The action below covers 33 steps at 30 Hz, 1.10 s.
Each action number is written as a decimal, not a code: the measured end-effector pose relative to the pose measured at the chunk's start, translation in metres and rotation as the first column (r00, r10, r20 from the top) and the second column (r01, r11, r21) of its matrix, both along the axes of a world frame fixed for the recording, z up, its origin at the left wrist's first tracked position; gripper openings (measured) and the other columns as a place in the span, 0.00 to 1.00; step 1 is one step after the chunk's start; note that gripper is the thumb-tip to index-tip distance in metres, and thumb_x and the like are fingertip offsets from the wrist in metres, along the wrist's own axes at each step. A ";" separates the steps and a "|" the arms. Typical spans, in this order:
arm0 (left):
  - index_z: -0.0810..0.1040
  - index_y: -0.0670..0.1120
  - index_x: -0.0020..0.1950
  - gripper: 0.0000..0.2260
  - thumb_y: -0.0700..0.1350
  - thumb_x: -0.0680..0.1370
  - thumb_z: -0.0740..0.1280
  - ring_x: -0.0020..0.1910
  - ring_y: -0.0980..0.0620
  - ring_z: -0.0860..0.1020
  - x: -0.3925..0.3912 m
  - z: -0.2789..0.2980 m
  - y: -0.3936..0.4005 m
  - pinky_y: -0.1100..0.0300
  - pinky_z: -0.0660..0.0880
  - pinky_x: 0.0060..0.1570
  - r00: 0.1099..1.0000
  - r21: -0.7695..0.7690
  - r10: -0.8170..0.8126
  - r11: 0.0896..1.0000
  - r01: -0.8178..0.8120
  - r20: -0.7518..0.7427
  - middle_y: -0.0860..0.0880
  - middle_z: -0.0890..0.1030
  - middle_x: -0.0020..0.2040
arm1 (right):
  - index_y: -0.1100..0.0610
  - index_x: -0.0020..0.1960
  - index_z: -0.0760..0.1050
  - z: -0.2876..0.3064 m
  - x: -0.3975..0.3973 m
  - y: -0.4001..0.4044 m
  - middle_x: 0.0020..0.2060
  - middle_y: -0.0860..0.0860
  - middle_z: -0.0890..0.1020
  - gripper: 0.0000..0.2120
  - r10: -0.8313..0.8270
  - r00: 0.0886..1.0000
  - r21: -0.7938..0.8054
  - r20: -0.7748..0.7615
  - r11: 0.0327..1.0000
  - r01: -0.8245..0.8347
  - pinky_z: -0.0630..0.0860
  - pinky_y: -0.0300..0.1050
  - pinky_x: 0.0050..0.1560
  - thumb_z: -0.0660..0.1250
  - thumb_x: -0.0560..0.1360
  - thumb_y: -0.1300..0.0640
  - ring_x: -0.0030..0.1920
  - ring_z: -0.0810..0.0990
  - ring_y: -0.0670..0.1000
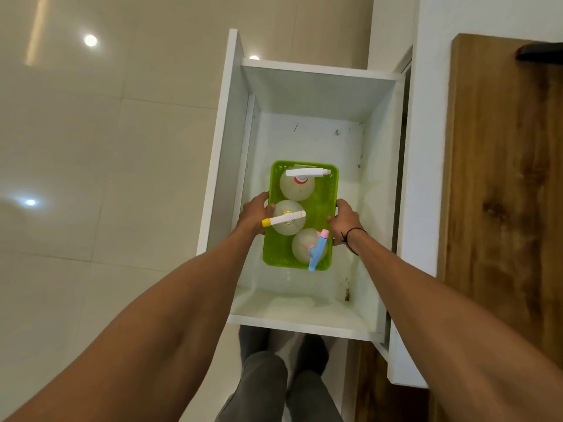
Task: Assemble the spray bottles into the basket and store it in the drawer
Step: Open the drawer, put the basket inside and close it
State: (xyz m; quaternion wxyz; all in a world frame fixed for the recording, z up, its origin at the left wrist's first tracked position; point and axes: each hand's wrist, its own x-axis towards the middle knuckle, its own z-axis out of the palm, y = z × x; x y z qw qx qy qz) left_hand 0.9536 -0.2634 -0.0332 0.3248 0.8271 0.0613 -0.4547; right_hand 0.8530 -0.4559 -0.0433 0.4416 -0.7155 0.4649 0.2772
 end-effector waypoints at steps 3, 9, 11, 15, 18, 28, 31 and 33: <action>0.69 0.47 0.80 0.20 0.45 0.87 0.62 0.70 0.32 0.75 0.003 -0.009 0.004 0.32 0.80 0.60 0.997 -0.059 0.056 0.997 -0.059 -0.050 0.37 0.73 0.74 | 0.52 0.69 0.71 -0.004 -0.001 -0.002 0.63 0.63 0.76 0.16 -0.033 0.999 0.026 0.005 0.999 0.033 0.85 0.67 0.47 0.59 0.82 0.61 0.59 0.81 0.67; 0.75 0.39 0.73 0.17 0.44 0.89 0.55 0.67 0.35 0.76 -0.006 -0.005 0.015 0.47 0.76 0.62 0.991 -0.139 0.100 0.984 -0.111 -0.083 0.36 0.77 0.69 | 0.53 0.81 0.61 0.005 -0.004 -0.002 0.74 0.60 0.70 0.24 -0.148 0.989 0.042 0.002 0.988 0.148 0.83 0.63 0.57 0.57 0.86 0.56 0.66 0.78 0.63; 0.73 0.42 0.75 0.18 0.46 0.89 0.53 0.69 0.39 0.74 -0.006 0.012 0.014 0.47 0.74 0.64 0.987 -0.134 0.130 0.981 -0.142 -0.097 0.39 0.74 0.70 | 0.54 0.81 0.60 0.018 -0.005 0.000 0.75 0.60 0.69 0.24 -0.086 0.996 -0.006 0.010 0.996 0.086 0.81 0.56 0.61 0.57 0.86 0.55 0.68 0.76 0.63; 0.70 0.43 0.78 0.22 0.52 0.89 0.52 0.72 0.41 0.74 0.000 0.059 0.011 0.44 0.73 0.72 0.978 -0.088 0.191 0.976 -0.199 -0.089 0.40 0.74 0.73 | 0.52 0.81 0.59 0.061 -0.005 0.002 0.74 0.61 0.70 0.25 -0.050 0.998 -0.053 0.049 0.997 0.053 0.73 0.47 0.53 0.57 0.85 0.56 0.69 0.75 0.62; 0.75 0.41 0.73 0.21 0.52 0.87 0.57 0.67 0.41 0.79 0.006 0.097 0.012 0.40 0.76 0.69 0.989 -0.094 0.130 0.988 -0.124 0.065 0.40 0.80 0.68 | 0.53 0.79 0.61 0.099 -0.002 0.003 0.72 0.61 0.71 0.24 -0.037 0.995 -0.107 0.088 0.993 0.046 0.77 0.49 0.55 0.57 0.84 0.58 0.67 0.76 0.63; 0.77 0.45 0.67 0.14 0.44 0.82 0.66 0.54 0.44 0.82 -0.015 0.170 0.076 0.47 0.80 0.59 0.909 0.013 0.257 0.961 -0.277 0.328 0.43 0.82 0.56 | 0.53 0.74 0.71 0.188 0.026 0.080 0.70 0.58 0.75 0.21 0.464 0.855 -0.296 0.232 0.871 -0.393 0.76 0.58 0.65 0.60 0.81 0.61 0.69 0.73 0.62; 0.71 0.46 0.75 0.21 0.43 0.81 0.66 0.62 0.44 0.78 -0.031 0.159 0.093 0.44 0.78 0.65 0.926 0.070 0.200 0.970 -0.234 0.320 0.42 0.75 0.67 | 0.51 0.78 0.65 0.185 0.039 0.122 0.76 0.57 0.69 0.25 0.777 0.607 -0.434 0.168 0.611 -0.662 0.71 0.59 0.71 0.60 0.81 0.62 0.75 0.67 0.61; 0.69 0.45 0.77 0.24 0.46 0.81 0.66 0.68 0.42 0.75 -0.039 0.149 0.099 0.43 0.76 0.67 0.923 0.097 0.165 0.973 -0.211 0.348 0.42 0.73 0.71 | 0.49 0.81 0.60 0.179 0.046 0.147 0.81 0.56 0.61 0.29 0.882 0.448 -0.494 0.146 0.457 -0.740 0.64 0.58 0.77 0.60 0.82 0.61 0.81 0.60 0.60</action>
